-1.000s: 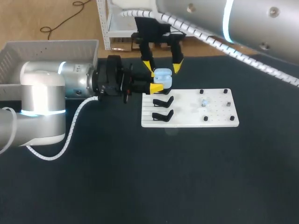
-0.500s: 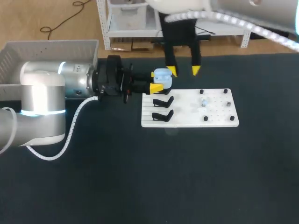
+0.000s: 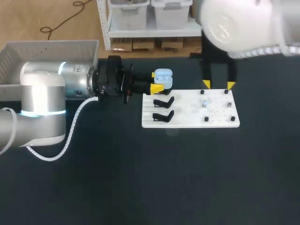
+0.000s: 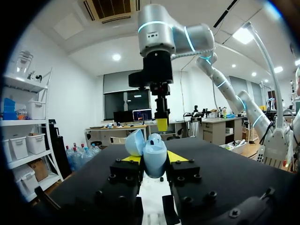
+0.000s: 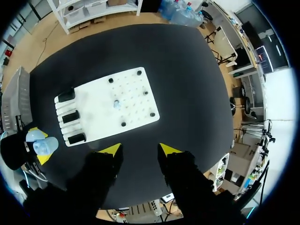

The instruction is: Pick up each earbud case from the left stands, insert the matching earbuds, close the lid, and place the case in the box.

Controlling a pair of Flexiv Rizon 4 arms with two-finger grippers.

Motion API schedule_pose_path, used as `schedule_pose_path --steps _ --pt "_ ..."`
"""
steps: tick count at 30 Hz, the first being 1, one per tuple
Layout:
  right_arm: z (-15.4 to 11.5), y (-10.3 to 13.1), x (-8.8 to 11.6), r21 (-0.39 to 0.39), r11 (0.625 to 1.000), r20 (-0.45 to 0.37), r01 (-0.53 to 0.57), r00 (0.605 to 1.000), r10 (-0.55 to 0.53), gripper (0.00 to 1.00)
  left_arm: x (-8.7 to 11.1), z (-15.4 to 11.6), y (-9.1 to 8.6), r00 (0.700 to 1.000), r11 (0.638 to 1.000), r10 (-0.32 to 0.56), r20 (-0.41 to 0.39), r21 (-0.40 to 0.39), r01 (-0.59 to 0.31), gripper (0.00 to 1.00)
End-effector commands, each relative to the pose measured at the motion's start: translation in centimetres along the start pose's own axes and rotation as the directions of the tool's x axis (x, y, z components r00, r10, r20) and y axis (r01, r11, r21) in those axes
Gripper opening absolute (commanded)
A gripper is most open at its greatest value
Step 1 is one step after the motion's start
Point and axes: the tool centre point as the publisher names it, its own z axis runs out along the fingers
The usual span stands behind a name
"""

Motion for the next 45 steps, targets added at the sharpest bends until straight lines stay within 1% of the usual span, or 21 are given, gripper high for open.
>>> schedule_pose_path --steps 1,4,10,17,19,23,28,35,40,45 --pt "1.1 -0.8 0.0 -0.419 0.908 0.061 0.015 0.998 0.011 0.49 0.0 0.0 -0.1 1.0 1.0 0.002 0.0 -0.003 -0.002 0.0" --pt "1.5 -0.4 -0.3 -0.424 0.905 0.084 0.033 0.996 0.003 0.49 0.0 0.0 -0.1 1.0 1.0 0.002 0.0 -0.003 -0.002 0.0" --pt "2.7 0.7 -0.9 -0.399 0.915 0.124 0.053 0.992 -0.003 0.49 0.0 0.0 -0.1 1.0 1.0 0.002 0.0 -0.003 -0.002 0.0" --pt "4.4 2.4 -1.9 -0.327 0.944 0.158 0.028 0.987 0.026 0.48 0.0 0.0 -0.1 1.0 1.0 0.002 0.0 -0.003 -0.002 0.0" --pt "5.0 2.9 -2.2 -0.308 0.951 0.153 0.014 0.988 0.035 0.48 0.0 0.0 -0.1 1.0 1.0 0.002 0.0 -0.003 -0.002 0.0" --pt "6.5 3.8 -2.9 -0.276 0.961 0.106 -0.023 0.993 0.054 0.47 0.0 0.0 -0.1 1.0 1.0 0.002 0.0 -0.003 -0.002 0.0" --pt "7.5 4.6 -3.5 -0.263 0.963 0.079 -0.064 0.993 0.088 0.46 0.0 0.0 -0.1 1.0 1.0 0.002 0.0 -0.003 -0.002 0.0" --pt "9.2 4.9 -4.2 -0.239 0.961 0.044 -0.142 0.987 0.157 0.43 0.0 0.0 -0.1 1.0 1.0 0.002 0.0 -0.003 -0.002 0.0" --pt "10.2 4.9 -4.5 -0.238 0.954 0.027 -0.181 0.981 0.193 0.42 0.0 0.0 -0.1 1.0 1.0 0.002 0.0 -0.003 -0.002 0.0" --pt "10.5 4.9 -4.6 -0.244 0.949 0.022 -0.199 0.977 0.211 0.42 0.0 0.0 -0.1 1.0 1.0 0.002 0.0 -0.003 -0.002 0.0"
